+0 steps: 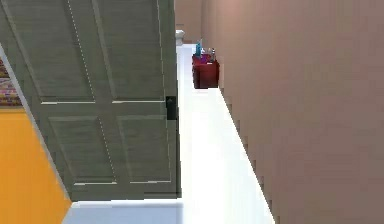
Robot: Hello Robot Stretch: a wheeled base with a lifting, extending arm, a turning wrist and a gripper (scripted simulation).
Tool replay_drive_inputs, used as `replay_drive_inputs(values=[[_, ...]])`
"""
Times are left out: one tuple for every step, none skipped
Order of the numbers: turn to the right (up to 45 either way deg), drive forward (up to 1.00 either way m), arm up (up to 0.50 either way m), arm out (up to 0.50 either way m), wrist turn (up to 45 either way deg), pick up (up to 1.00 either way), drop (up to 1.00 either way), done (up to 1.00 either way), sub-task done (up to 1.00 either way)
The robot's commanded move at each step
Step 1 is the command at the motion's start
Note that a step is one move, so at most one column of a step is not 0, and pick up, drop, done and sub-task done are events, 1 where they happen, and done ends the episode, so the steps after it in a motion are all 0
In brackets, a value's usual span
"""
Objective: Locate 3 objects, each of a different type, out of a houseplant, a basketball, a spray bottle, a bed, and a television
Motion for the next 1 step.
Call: replay_drive_inputs(values=[[-45.0,0.00,0.00,0.00,0.0,0.00,0.00,0.00,0.00]])
